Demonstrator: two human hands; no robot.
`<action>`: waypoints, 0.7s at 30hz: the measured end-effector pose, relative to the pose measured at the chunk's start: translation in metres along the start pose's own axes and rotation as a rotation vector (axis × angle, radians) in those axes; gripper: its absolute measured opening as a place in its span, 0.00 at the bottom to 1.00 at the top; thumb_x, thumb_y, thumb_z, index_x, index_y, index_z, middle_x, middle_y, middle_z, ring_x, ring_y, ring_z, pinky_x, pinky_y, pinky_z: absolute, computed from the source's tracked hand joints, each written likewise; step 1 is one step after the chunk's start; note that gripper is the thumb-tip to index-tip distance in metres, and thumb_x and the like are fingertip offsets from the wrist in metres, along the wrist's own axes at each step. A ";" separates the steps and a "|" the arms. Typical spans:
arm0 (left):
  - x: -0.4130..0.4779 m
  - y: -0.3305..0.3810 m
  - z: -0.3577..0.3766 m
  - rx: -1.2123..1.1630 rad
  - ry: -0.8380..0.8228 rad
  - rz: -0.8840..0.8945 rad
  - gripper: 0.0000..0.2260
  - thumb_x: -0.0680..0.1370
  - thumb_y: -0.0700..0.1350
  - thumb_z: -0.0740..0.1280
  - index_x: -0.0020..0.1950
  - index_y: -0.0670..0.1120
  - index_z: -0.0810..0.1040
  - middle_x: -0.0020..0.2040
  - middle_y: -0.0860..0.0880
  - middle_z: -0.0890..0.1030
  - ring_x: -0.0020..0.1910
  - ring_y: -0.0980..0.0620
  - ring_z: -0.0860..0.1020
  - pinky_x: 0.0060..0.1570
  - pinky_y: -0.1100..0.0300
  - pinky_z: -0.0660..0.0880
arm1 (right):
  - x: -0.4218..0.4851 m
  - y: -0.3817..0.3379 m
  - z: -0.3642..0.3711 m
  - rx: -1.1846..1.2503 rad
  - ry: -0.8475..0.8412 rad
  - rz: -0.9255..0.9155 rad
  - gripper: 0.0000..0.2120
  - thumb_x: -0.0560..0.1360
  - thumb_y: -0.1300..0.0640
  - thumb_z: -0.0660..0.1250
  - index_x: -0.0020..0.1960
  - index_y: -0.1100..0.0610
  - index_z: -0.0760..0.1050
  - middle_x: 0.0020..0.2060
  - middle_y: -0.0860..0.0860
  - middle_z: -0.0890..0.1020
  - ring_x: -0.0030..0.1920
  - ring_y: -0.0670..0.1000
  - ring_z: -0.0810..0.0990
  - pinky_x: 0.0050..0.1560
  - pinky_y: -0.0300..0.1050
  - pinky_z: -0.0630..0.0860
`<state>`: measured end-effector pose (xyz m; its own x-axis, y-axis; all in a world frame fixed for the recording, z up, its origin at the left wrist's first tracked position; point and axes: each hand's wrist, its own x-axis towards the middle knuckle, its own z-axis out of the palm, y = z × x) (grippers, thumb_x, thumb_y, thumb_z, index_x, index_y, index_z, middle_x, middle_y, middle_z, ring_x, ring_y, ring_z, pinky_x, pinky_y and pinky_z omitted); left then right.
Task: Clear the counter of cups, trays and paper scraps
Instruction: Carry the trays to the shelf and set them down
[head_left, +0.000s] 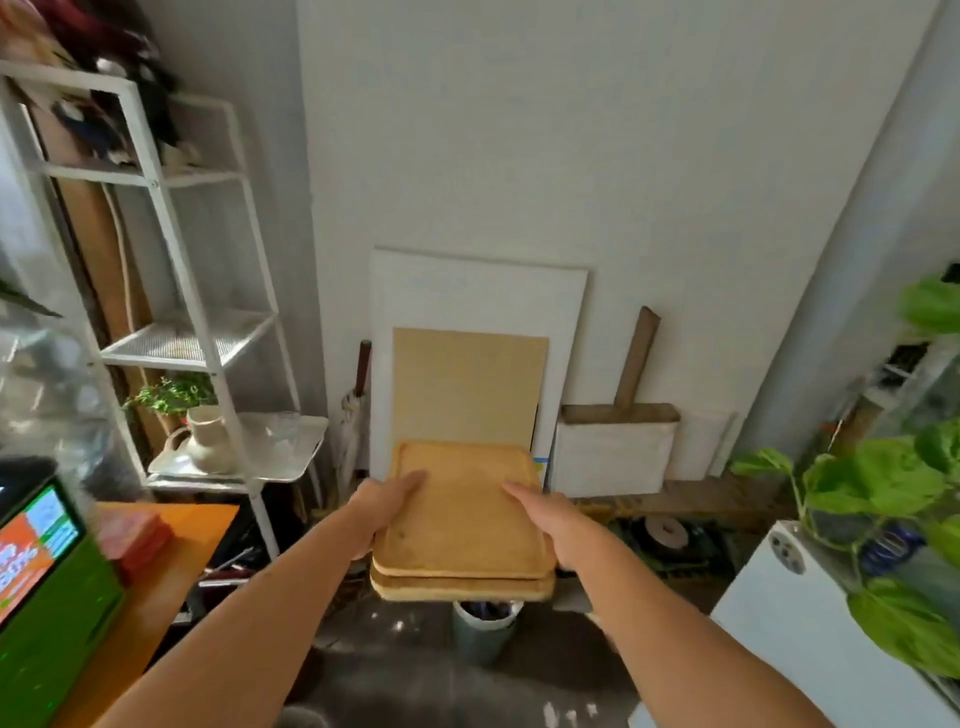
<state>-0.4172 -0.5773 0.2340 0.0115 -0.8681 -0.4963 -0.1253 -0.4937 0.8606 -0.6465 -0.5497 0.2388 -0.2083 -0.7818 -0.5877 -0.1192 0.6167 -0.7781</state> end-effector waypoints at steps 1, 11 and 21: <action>0.016 0.011 -0.002 -0.011 0.002 0.008 0.37 0.74 0.60 0.72 0.74 0.41 0.66 0.64 0.41 0.77 0.56 0.41 0.79 0.51 0.49 0.77 | 0.014 -0.015 0.002 0.000 -0.002 -0.002 0.39 0.70 0.35 0.73 0.72 0.55 0.68 0.54 0.55 0.79 0.51 0.58 0.78 0.61 0.56 0.74; 0.156 0.072 -0.029 -0.014 0.026 -0.060 0.36 0.73 0.61 0.72 0.73 0.41 0.67 0.50 0.45 0.78 0.42 0.46 0.78 0.40 0.52 0.75 | 0.147 -0.102 0.041 -0.044 -0.067 0.040 0.37 0.70 0.34 0.72 0.68 0.56 0.69 0.58 0.57 0.79 0.58 0.61 0.78 0.66 0.62 0.73; 0.324 0.164 -0.055 -0.112 0.212 -0.033 0.33 0.74 0.59 0.72 0.70 0.38 0.71 0.60 0.40 0.80 0.57 0.38 0.80 0.60 0.42 0.77 | 0.328 -0.257 0.080 -0.192 -0.164 -0.042 0.39 0.71 0.34 0.71 0.72 0.58 0.70 0.63 0.56 0.79 0.59 0.59 0.80 0.63 0.55 0.76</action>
<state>-0.3797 -0.9423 0.2208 0.2231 -0.8370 -0.4997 -0.0110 -0.5148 0.8573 -0.6060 -0.9720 0.2281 -0.0406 -0.8020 -0.5959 -0.3096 0.5772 -0.7557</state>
